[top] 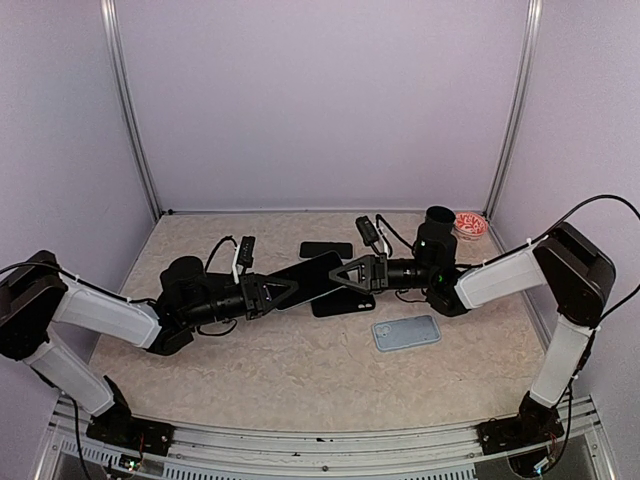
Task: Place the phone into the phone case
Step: Pass from the right arm to the left
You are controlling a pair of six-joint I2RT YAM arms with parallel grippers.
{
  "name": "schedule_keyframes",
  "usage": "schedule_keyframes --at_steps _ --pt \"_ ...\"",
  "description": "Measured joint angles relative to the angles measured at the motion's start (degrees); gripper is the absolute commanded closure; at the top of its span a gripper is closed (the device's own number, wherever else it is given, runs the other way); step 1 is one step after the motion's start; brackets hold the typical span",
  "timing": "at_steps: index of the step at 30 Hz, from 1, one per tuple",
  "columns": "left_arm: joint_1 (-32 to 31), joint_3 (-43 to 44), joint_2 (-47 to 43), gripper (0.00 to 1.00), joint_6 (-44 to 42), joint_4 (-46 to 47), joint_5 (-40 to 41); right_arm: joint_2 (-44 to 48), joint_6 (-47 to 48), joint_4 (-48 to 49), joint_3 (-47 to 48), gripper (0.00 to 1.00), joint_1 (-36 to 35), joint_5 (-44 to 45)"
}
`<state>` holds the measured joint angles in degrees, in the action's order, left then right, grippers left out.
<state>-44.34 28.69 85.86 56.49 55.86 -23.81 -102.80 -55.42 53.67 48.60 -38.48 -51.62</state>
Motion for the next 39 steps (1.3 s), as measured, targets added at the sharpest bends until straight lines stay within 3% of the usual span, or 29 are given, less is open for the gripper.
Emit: schedule_keyframes --at_steps 2,6,11,18,28,39 --pt "0.0 0.0 0.0 0.96 0.0 0.0 -0.2 0.0 0.0 0.0 0.0 0.95 0.0 0.0" --pt "0.1 0.0 0.0 1.00 0.0 0.2 -0.3 0.0 0.3 -0.1 0.0 0.75 0.0 0.0" --pt "0.2 -0.1 -0.1 1.00 0.0 -0.6 -0.4 -0.1 0.7 -1.8 0.0 0.59 0.9 1.4" --pt "1.0 -0.6 -0.7 1.00 -0.5 -2.9 -0.6 0.0 2.1 -5.0 0.0 0.49 4.2 1.8" --pt "2.3 2.7 -1.0 1.00 -3.8 -12.5 -1.9 2.1 12.4 -24.4 2.5 0.44 6.2 7.8" --pt "4.9 10.7 5.3 1.00 -5.0 -19.3 -6.4 3.0 18.3 -37.6 3.9 0.39 8.7 14.9"
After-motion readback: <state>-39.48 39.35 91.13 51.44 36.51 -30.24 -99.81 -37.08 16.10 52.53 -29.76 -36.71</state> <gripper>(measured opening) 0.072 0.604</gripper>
